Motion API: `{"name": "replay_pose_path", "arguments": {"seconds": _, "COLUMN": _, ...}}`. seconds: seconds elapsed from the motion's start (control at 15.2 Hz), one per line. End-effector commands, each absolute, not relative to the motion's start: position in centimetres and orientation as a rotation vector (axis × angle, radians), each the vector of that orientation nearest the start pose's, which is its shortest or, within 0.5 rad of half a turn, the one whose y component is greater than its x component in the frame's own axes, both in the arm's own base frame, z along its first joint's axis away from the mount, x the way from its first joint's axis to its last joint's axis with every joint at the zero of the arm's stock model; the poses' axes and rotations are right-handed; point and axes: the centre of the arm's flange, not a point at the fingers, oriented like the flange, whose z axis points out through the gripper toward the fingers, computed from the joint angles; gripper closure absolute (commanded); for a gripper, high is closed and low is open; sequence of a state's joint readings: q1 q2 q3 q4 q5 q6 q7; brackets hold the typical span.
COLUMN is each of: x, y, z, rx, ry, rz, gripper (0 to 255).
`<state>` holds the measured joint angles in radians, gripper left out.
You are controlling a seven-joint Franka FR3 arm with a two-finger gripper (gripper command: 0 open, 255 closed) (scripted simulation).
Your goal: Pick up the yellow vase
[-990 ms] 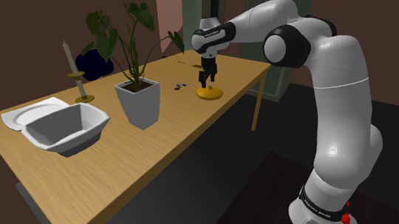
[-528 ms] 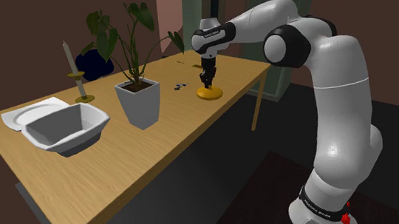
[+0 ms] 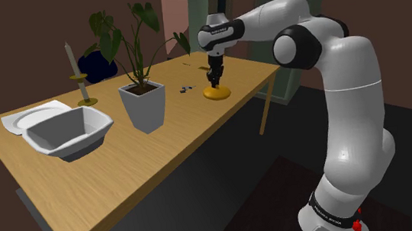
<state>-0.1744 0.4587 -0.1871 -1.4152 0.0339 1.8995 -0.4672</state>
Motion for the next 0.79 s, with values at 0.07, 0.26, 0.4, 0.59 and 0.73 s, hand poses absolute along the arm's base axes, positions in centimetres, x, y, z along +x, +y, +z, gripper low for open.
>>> {"name": "replay_pose_path", "arguments": {"seconds": 0.07, "x": 65.9, "y": -22.2, "z": 46.0, "rx": -3.195, "ry": -0.185, "rz": -0.017, "gripper": 255}}
{"name": "replay_pose_path", "arguments": {"seconds": 0.26, "x": 65.9, "y": -22.2, "z": 47.6, "rx": -3.195, "ry": -0.185, "rz": -0.017, "gripper": 255}}
{"name": "replay_pose_path", "arguments": {"seconds": 0.4, "x": 65.9, "y": -22.2, "z": 48.6, "rx": -3.195, "ry": -0.185, "rz": -0.017, "gripper": 255}}
{"name": "replay_pose_path", "arguments": {"seconds": 0.59, "x": 65.9, "y": -22.2, "z": 50.2, "rx": -3.195, "ry": -0.185, "rz": -0.017, "gripper": 255}}
{"name": "replay_pose_path", "arguments": {"seconds": 0.73, "x": 65.9, "y": -22.2, "z": 50.3, "rx": -3.195, "ry": -0.185, "rz": -0.017, "gripper": 255}}
